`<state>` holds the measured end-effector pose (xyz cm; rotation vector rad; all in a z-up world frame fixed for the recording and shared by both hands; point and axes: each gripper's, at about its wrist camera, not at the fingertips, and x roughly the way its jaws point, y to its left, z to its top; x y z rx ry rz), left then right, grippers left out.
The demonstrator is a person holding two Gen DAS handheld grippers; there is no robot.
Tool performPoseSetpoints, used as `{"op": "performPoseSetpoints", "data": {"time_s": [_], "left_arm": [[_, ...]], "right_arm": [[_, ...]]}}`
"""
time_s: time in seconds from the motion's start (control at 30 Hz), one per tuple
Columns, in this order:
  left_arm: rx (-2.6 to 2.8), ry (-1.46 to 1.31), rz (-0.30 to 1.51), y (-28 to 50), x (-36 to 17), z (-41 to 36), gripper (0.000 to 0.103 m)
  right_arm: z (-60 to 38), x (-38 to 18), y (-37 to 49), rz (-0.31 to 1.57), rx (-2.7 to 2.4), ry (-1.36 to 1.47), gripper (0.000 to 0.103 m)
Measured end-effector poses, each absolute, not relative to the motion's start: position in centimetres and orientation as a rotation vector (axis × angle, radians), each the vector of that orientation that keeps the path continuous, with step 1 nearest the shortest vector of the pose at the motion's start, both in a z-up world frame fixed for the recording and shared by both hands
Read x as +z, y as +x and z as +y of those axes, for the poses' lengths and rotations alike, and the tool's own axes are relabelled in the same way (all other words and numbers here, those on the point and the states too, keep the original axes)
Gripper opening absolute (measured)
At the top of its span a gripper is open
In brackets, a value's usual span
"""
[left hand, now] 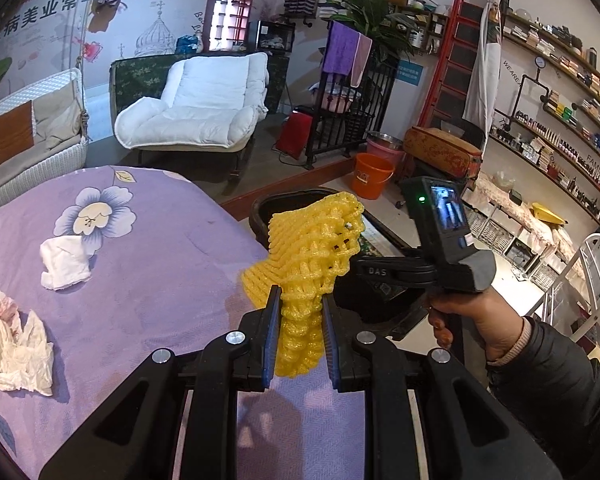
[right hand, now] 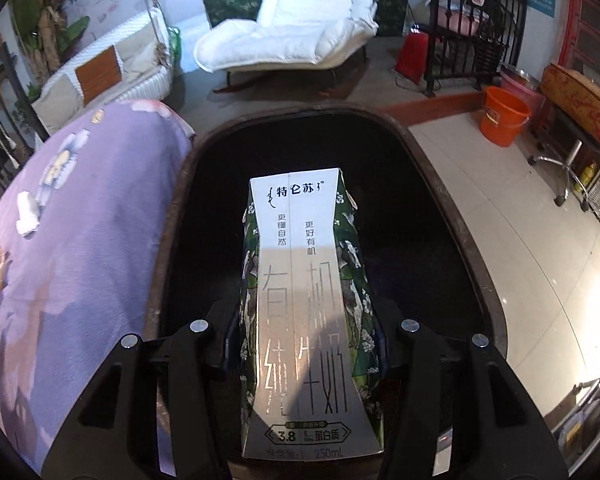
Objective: Collect trash
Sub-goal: 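Carry the yellow foam net in left tool over the bin and open it, then withdraw both open tools from above the bin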
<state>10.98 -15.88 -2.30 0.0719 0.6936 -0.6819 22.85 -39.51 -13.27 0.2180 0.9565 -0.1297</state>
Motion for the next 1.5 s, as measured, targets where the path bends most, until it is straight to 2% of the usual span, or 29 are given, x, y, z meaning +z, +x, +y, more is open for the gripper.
{"op": "performPoseSetpoints", "data": {"time_s": [0.13, 0.2, 0.27, 0.77, 0.9, 1.37, 1.43, 1.47, 1.5], "left_arm": [[-0.696, 0.084, 0.699, 11.1, -2.5, -17.0, 0.020], [-0.703, 0.081, 0.707, 11.3, -2.6, -17.4, 0.020], [-0.713, 0.073, 0.721, 11.7, -2.8, -17.8, 0.020], [-0.783, 0.028, 0.804, 14.4, -4.1, -22.2, 0.020], [-0.793, 0.021, 0.830, 15.3, -4.6, -23.5, 0.020], [-0.827, 0.057, 0.921, 16.8, -6.6, -28.1, 0.020], [-0.838, 0.068, 0.936, 17.0, -6.8, -28.7, 0.023], [-0.844, 0.074, 0.938, 17.0, -6.9, -29.0, 0.030], [-0.846, 0.083, 0.941, 17.0, -7.0, -29.3, 0.041]], "right_arm": [[-39.8, -14.0, 23.3, 0.990, -0.151, 0.244, 0.051], [-39.9, -14.1, 23.1, 0.986, -0.152, 0.254, 0.058], [-39.8, -13.8, 22.9, 0.973, -0.151, 0.252, 0.061], [-39.6, -9.2, 16.6, 0.809, -0.193, 0.241, 0.065], [-40.3, -8.4, 14.6, 0.776, -0.226, 0.259, 0.072], [-43.2, -7.7, 10.7, 0.731, -0.354, 0.319, 0.074], [-43.5, -7.7, 10.1, 0.718, -0.383, 0.323, 0.078], [-43.8, -7.6, 9.9, 0.711, -0.399, 0.327, 0.078], [-44.1, -7.5, 9.6, 0.705, -0.416, 0.333, 0.078]]}}
